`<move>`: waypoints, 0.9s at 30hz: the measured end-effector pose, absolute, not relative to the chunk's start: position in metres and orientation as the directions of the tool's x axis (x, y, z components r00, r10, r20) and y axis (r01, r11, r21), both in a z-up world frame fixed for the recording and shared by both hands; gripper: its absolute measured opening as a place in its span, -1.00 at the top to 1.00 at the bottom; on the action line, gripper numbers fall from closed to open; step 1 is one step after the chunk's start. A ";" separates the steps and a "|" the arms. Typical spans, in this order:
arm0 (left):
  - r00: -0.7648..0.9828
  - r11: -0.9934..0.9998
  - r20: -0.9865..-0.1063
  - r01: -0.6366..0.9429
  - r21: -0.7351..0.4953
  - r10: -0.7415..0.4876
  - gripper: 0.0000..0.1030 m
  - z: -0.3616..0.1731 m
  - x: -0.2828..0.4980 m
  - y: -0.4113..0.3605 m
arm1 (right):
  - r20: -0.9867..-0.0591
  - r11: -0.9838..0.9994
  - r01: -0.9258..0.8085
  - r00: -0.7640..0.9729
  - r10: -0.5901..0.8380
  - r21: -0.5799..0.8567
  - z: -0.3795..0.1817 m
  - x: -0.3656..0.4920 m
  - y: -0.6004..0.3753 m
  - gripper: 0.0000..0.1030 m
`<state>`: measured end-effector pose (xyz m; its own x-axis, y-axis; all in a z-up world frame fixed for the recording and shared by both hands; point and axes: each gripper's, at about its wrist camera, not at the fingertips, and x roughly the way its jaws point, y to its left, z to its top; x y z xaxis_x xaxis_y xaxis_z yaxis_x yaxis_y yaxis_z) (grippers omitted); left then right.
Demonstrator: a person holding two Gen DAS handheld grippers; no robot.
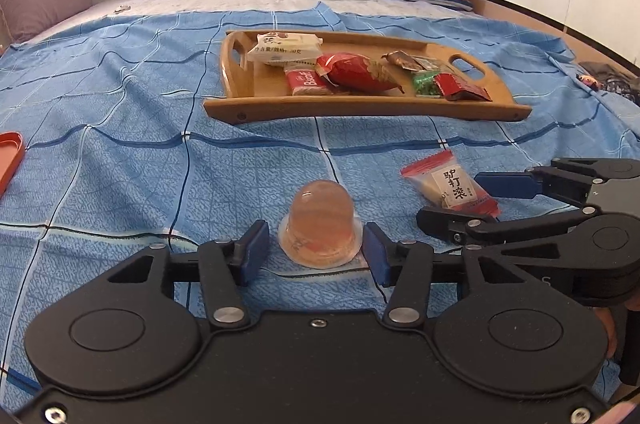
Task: Organize snacks
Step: 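Grasp the orange jelly cup with the left tool while the right tool grasps the red candy packet, then carry the jelly cup and candy packet over the wooden tray and lower them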
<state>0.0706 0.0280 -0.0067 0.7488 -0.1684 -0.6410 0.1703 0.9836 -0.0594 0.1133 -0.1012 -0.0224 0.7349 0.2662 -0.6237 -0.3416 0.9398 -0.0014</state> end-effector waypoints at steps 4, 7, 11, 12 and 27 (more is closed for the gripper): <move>0.760 0.985 -0.633 0.172 -0.020 -0.145 0.18 -0.006 0.067 0.021 | -0.620 0.933 -0.360 0.729 0.291 0.016 -0.021 0.111 -0.096 0.10; 0.756 0.986 -0.636 0.162 -0.045 -0.154 0.18 -0.003 0.067 0.023 | -0.614 0.937 -0.348 0.736 0.286 0.019 -0.021 0.109 -0.095 0.13; 0.755 0.986 -0.636 0.160 -0.054 -0.158 0.18 0.001 0.066 0.023 | -0.613 0.940 -0.338 0.734 0.294 0.047 -0.018 0.108 -0.098 0.14; 0.755 0.986 -0.636 0.159 -0.058 -0.159 0.18 0.002 0.066 0.023 | -0.612 0.940 -0.337 0.733 0.295 0.050 -0.017 0.107 -0.099 0.16; 0.766 0.989 -0.628 0.136 -0.051 -0.138 0.19 0.014 0.048 0.013 | -0.602 0.959 -0.267 0.753 0.266 0.090 -0.007 0.081 -0.105 0.26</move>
